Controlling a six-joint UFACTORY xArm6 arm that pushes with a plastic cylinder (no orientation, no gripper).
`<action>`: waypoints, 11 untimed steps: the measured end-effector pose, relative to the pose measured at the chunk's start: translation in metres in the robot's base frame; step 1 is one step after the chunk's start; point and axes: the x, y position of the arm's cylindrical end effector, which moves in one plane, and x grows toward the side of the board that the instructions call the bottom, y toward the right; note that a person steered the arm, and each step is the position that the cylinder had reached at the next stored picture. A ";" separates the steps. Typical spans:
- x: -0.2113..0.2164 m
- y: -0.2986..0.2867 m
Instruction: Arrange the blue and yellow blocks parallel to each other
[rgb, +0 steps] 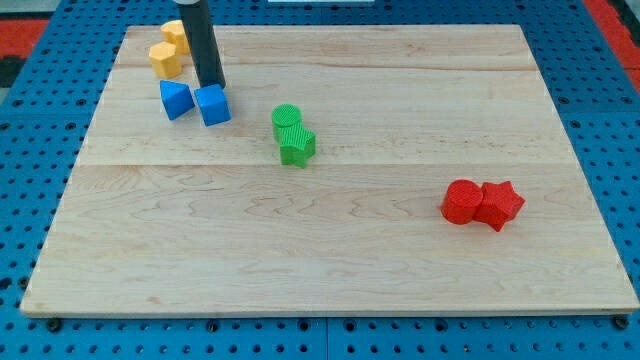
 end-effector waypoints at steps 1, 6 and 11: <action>0.001 0.022; 0.027 0.009; -0.026 -0.090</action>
